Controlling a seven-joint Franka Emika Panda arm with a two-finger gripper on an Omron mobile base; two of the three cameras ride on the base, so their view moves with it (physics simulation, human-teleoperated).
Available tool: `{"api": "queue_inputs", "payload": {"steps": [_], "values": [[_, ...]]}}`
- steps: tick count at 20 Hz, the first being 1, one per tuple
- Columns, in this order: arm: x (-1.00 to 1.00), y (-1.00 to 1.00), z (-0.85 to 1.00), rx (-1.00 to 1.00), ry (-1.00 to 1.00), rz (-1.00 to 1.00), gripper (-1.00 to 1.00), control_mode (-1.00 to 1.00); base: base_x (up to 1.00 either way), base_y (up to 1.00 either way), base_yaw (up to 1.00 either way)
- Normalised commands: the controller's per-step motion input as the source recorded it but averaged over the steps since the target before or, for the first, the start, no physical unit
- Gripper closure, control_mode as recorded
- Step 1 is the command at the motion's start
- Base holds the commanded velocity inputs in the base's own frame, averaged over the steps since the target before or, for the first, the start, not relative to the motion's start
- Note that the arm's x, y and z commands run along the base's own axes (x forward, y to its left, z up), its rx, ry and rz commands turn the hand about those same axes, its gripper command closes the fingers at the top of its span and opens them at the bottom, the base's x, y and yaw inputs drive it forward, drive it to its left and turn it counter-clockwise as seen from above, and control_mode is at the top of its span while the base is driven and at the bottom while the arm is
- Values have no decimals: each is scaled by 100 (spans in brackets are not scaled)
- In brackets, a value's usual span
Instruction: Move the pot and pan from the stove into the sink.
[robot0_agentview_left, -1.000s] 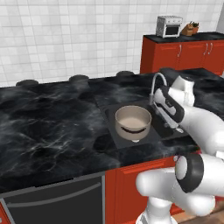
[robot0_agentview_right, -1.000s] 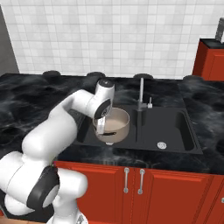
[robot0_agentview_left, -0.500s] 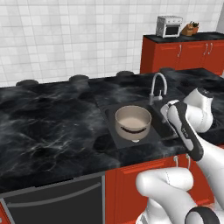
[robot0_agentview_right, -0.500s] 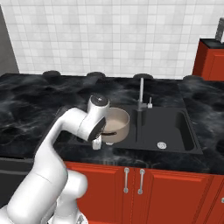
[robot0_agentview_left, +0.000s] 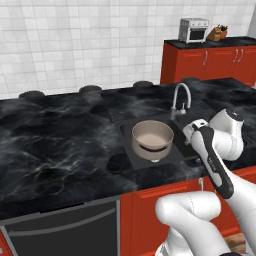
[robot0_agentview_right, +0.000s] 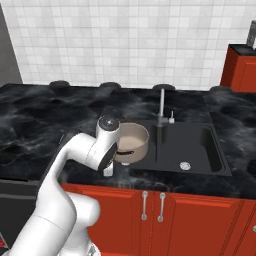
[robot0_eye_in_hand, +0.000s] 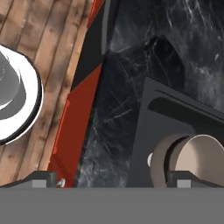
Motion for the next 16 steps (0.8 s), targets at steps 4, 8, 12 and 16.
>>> {"api": "queue_inputs", "payload": {"steps": [4, 8, 12, 16], "values": [[0, 0, 0, 0, 0, 0, -100, 100, -52, 0, 3], [0, 0, 0, 0, 0, 0, -100, 100, -56, -5, 2], [0, 0, 0, 0, 0, 0, -100, 100, -22, -32, -23], [0, 0, 0, 0, 0, 0, -100, 100, 0, -27, -41]]}}
